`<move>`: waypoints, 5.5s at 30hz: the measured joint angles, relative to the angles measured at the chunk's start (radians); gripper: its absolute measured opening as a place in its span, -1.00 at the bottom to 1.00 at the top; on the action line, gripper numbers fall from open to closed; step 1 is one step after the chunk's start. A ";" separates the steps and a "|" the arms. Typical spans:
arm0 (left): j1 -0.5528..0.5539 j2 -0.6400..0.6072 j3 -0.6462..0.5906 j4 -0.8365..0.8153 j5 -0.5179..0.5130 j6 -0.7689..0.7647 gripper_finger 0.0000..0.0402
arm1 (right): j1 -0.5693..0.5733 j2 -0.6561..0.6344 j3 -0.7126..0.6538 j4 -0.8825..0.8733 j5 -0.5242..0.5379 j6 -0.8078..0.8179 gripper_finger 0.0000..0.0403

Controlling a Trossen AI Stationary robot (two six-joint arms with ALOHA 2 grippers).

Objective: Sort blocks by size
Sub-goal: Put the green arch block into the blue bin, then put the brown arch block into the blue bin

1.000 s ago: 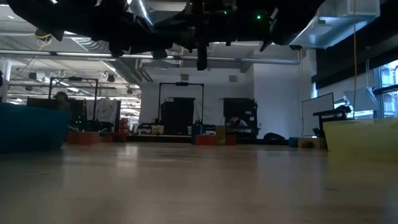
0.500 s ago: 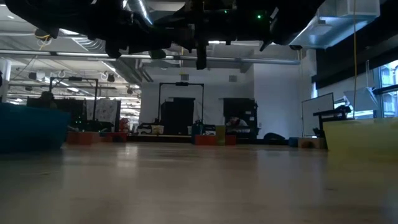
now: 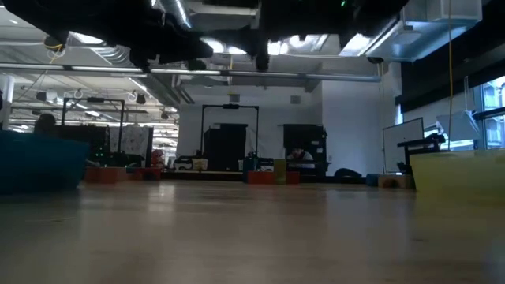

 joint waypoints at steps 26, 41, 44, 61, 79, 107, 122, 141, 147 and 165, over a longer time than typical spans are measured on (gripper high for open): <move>-0.048 -0.057 0.247 -1.012 0.024 -0.708 -0.41 | -0.001 -0.251 0.000 -0.539 0.550 -0.384 0.39; -0.189 -0.054 0.276 -1.635 0.189 -1.176 -0.42 | -0.001 -0.251 0.000 -0.530 0.634 -0.379 0.39; -0.200 -0.054 0.272 -1.644 0.194 -1.203 -0.44 | -0.001 -0.251 0.000 -0.532 0.635 -0.379 0.39; -0.185 -0.053 0.127 -1.519 0.341 -1.200 -0.33 | -0.001 -0.250 0.000 -0.532 0.638 -0.379 0.39; -0.132 -0.068 0.283 -1.537 0.349 -1.066 0.01 | -0.001 -0.250 0.000 -0.531 0.638 -0.379 0.39; 0.314 0.032 0.382 -1.432 0.052 -0.706 -0.02 | -0.002 -0.250 0.000 -0.534 0.638 -0.379 0.39; 0.723 0.333 0.498 -1.530 0.057 -0.624 -0.02 | -0.002 -0.250 0.000 -0.537 0.638 -0.380 0.39; 0.915 0.468 0.485 -1.493 0.113 -0.595 -0.02 | -0.002 -0.250 0.000 -0.538 0.638 -0.379 0.39; 0.940 0.508 0.478 -1.472 0.140 -0.590 -0.02 | -0.002 -0.250 0.000 -0.538 0.638 -0.379 0.39; 0.938 0.592 0.478 -1.483 0.151 -0.432 -0.62 | -0.002 -0.250 0.000 -0.538 0.638 -0.379 0.39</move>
